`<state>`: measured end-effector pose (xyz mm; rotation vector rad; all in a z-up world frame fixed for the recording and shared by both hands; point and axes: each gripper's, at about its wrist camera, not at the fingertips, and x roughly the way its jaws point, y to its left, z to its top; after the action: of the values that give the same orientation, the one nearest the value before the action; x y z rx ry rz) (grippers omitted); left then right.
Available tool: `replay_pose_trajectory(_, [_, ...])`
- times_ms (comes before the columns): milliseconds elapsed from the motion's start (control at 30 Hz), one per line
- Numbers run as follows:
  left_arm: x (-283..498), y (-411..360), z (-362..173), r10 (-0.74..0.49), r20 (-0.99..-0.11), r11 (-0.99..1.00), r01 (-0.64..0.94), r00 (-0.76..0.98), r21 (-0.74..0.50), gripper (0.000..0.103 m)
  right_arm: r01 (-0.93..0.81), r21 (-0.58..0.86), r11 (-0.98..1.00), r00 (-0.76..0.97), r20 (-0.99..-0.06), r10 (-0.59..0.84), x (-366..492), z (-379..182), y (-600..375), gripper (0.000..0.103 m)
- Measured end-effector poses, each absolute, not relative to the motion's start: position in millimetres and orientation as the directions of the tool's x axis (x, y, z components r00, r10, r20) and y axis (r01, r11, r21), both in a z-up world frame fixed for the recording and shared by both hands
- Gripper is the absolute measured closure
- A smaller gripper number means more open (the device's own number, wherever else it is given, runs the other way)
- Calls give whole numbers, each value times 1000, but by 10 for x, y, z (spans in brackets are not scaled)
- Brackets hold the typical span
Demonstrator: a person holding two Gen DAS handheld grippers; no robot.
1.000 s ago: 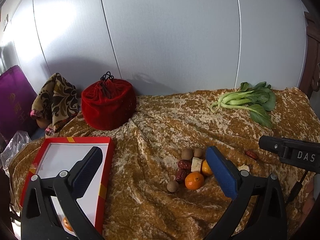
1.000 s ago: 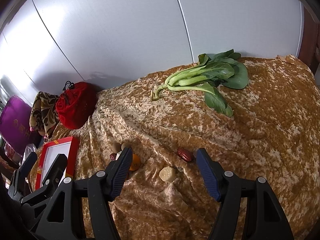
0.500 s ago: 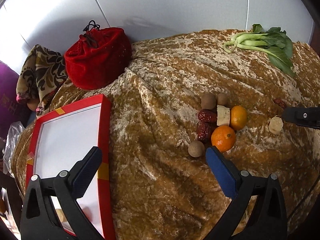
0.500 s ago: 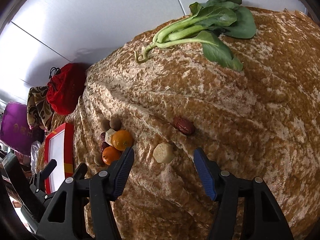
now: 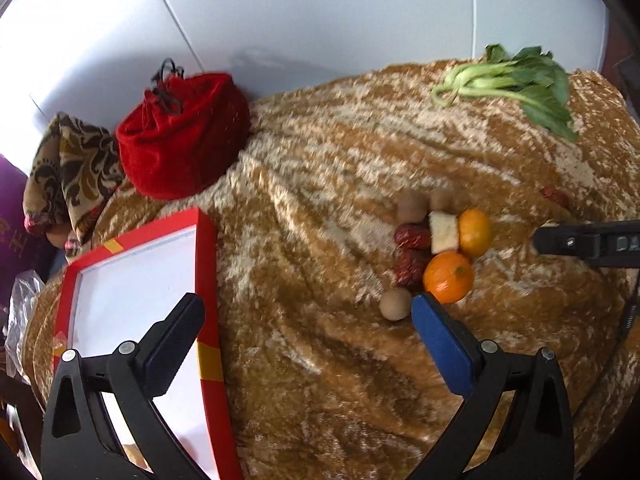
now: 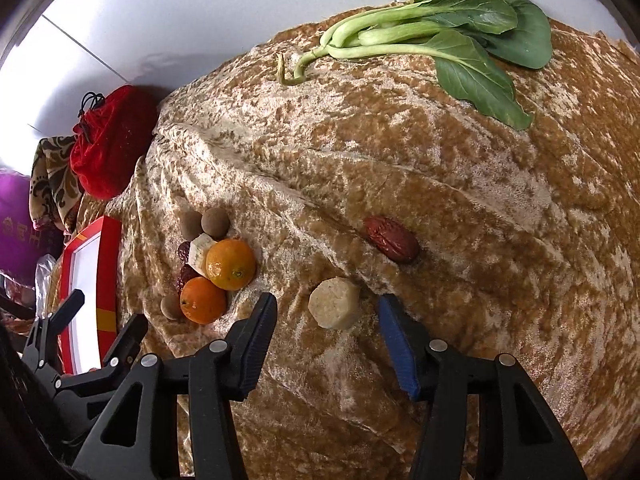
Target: Organize fruits
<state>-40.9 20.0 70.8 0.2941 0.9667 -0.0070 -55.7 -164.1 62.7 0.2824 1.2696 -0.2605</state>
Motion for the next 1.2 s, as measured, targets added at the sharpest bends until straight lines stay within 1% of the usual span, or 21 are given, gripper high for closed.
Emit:
replay_pose_trajectory(167, [-513, 79, 902, 103, -756, 954, 152, 646, 260, 0, 337, 63, 939, 285, -958, -38, -559, 657, -1632, 49])
replay_pose_trajectory(367, [-498, 32, 894, 109, -761, 951, 156, 640, 268, 0, 328, 61, 943, 279, -960, -35, -556, 651, -1619, 49])
replay_pose_trajectory(567, [-520, -41, 840, 154, -753, 934, 153, 639, 322, 0, 333, 65, 941, 272, -962, -29, -549, 612, -1638, 49])
replay_pose_trajectory(733, [-619, -128, 940, 171, -717, 925, 142, 676, 354, 0, 336, 73, 939, 275, -961, -23, -569, 630, -1642, 49])
replay_pose_trajectory(833, [-688, -162, 1066, 159, -680, 924, 134, 716, 357, 0, 334, 77, 939, 280, -960, -21, -583, 657, -1646, 49])
replay_pose_trajectory(900, [-695, -178, 1098, 147, -675, 925, 141, 723, 353, 0, 331, 76, 941, 281, -960, -22, -588, 663, -1643, 49])
replay_pose_trajectory(967, [-645, -174, 1045, 135, -700, 927, 161, 701, 340, 0, 329, 76, 941, 276, -961, -18, -586, 650, -1640, 49])
replay_pose_trajectory(1067, [-506, -70, 828, 145, -783, 937, 170, 605, 305, 0, 339, 111, 934, 271, -962, 16, -591, 645, -1689, 49])
replay_pose_trajectory(1133, [-420, 45, 679, 135, -838, 951, 170, 528, 260, 0, 350, 129, 928, 273, -962, 31, -598, 644, -1728, 50])
replay_pose_trajectory(1200, [-398, 113, 581, 132, -861, 961, 150, 491, 233, 0, 360, 140, 923, 272, -961, 40, -610, 649, -1776, 52])
